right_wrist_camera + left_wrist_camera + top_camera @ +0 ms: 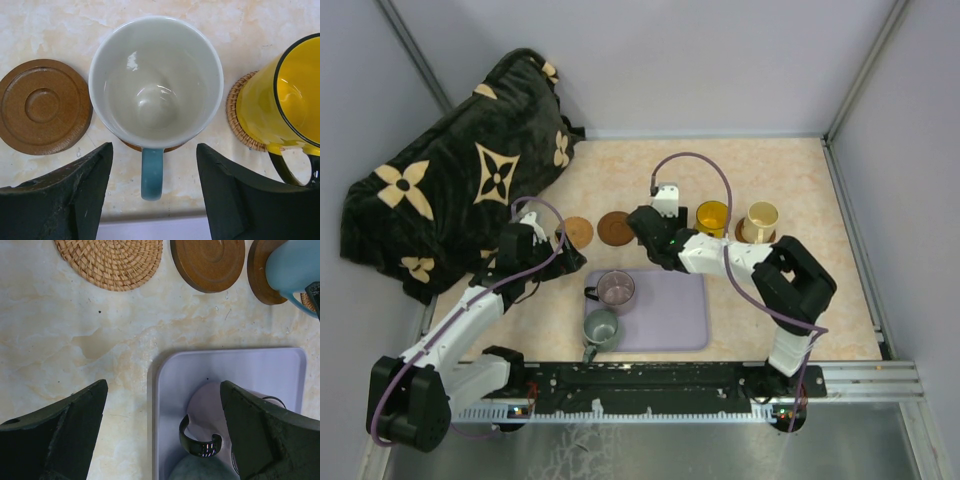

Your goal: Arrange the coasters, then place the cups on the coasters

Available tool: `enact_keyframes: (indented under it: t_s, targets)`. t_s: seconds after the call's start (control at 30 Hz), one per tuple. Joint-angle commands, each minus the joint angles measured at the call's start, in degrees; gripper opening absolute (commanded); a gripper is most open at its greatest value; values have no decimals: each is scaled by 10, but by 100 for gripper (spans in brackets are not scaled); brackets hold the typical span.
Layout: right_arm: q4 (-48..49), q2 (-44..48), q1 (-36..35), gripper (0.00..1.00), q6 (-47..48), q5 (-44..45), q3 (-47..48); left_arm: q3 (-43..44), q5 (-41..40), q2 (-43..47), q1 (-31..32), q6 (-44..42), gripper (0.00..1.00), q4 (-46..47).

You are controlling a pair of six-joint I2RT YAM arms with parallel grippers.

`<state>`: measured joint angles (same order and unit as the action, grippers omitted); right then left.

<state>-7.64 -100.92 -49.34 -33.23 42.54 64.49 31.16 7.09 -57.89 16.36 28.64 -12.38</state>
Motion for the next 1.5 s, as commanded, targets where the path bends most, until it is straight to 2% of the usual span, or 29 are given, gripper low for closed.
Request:
enact_keyframes:
  t_s: [0.0,0.27,0.4,0.67,0.9,1.1,1.47]
  targets:
    - [4,56,4,69,-10,14,8,10,-4,4,2,-7,100,11]
    - [-3,144,-10,70,6,20,-3,20,-7,18,2,-12,99,4]
    - [-21,184,-26,70,11,27,-15,27,-34,40,12,-21,100,-13]
    - [-101,239,-106,70,-2,42,-45,37,-72,77,55,-29,99,-52]
    - [-124,310,-128,68,-50,-33,-110,39,-72,104,86,-26,100,-106]
    - [-158,338,-155,67,-94,-30,-133,48,-69,111,105,-30,100,-134]
    - [-140,372,-160,62,-89,-68,-156,142,-62,72,126,-117,99,-199]
